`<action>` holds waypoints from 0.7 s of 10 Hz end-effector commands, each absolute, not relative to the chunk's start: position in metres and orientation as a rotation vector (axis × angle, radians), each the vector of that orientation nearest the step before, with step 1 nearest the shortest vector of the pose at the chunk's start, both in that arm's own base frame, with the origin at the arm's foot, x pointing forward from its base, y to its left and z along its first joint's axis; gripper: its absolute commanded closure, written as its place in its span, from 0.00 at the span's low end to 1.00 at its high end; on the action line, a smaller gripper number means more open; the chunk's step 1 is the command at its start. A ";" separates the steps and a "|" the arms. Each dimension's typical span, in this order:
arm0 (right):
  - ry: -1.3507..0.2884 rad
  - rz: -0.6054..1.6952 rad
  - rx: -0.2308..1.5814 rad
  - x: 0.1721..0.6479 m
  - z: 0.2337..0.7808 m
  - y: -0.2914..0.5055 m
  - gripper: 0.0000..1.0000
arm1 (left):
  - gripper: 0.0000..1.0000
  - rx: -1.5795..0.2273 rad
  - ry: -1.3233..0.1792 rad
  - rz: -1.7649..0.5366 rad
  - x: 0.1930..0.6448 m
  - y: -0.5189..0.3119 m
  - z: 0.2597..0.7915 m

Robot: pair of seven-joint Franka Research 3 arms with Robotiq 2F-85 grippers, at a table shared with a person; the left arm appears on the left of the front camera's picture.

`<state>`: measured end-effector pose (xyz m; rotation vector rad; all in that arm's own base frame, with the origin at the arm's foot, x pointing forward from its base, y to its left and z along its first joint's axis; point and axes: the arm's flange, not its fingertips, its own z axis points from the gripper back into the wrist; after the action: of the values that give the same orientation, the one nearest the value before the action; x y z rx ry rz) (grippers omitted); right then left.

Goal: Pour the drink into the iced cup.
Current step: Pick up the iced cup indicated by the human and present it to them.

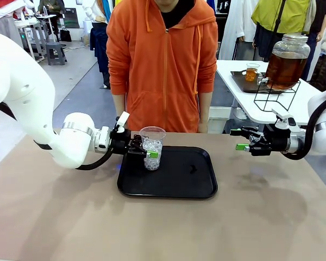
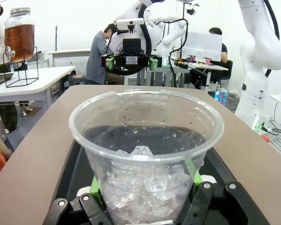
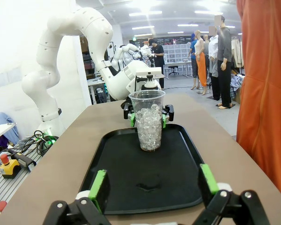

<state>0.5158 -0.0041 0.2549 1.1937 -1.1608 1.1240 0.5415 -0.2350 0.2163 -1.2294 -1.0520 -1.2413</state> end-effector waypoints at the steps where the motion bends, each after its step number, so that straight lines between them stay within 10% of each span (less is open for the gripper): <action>1: -1.162 1.119 1.197 0.517 0.258 -0.003 0.00 | 0.20 -1.254 -1.108 -1.225 0.541 -0.236 0.235; 7: -1.162 1.119 1.197 0.517 0.258 -0.003 0.00 | 0.20 -1.202 -1.162 -1.182 0.575 -0.249 0.319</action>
<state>0.5158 -0.0041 0.2548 1.1937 -1.1608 1.1239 0.5715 -0.2406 0.3130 -1.2085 -1.1531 -1.2016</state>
